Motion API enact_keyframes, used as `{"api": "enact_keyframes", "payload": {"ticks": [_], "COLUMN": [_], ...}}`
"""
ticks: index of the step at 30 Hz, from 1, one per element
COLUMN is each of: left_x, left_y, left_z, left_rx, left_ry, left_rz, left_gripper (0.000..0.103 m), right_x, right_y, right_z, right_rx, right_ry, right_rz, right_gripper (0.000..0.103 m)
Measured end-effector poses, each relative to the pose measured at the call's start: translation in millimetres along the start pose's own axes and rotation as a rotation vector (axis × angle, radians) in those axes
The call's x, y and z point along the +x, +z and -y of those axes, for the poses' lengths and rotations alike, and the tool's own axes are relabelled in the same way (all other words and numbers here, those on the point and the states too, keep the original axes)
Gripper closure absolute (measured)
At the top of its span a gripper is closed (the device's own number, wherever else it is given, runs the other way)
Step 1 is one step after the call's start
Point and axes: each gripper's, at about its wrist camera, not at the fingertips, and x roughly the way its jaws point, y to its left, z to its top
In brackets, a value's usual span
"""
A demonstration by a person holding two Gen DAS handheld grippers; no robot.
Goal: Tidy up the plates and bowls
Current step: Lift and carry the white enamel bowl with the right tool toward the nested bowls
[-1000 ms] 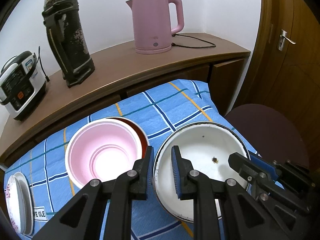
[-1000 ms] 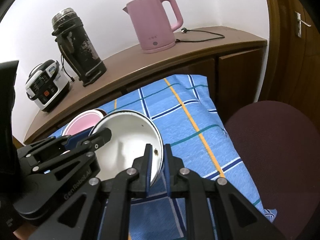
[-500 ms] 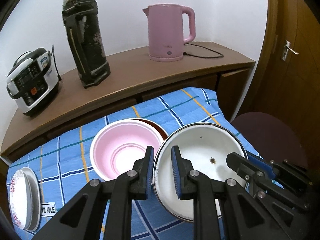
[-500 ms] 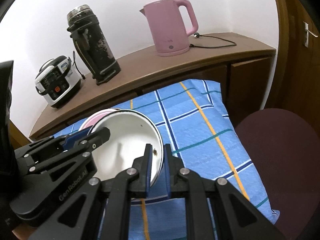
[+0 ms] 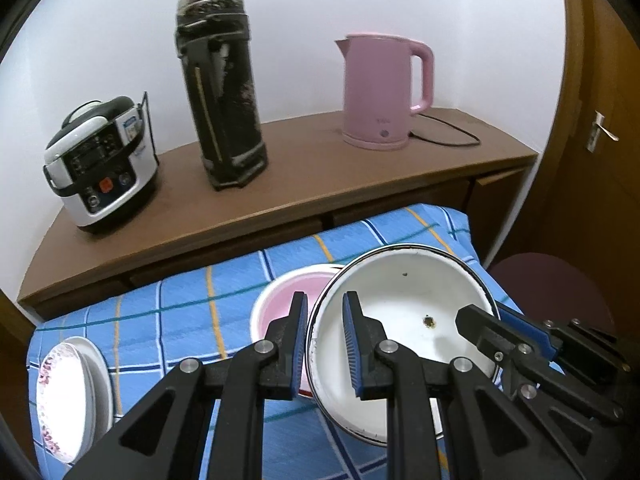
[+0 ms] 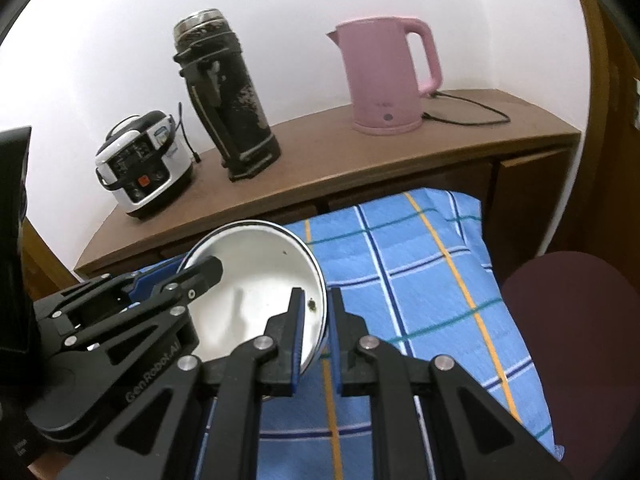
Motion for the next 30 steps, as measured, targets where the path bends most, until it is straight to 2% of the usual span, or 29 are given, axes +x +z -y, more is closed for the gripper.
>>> {"api": "enact_keyframes", "payload": {"ticks": [11, 23, 30], "left_x": [16, 50, 59], "left_y": [14, 6, 3], "left_z": [-27, -30, -32], "left_rx": [-0.055, -0.067, -0.072], "left_ry": [0.026, 0.036, 0.042], "left_rz": [-0.015, -0.088, -0.111], "left_gripper": [0.083, 0.083, 0.083], "right_x": [28, 65, 73], "right_y": [25, 20, 18], "right_z": [-18, -14, -15], "right_rx": [-0.033, -0.025, -0.037], "right_ry": [0.042, 0.034, 0.023], "right_rz": [-0.015, -0.093, -0.108], "right_gripper": [0.092, 0.092, 0.092]}}
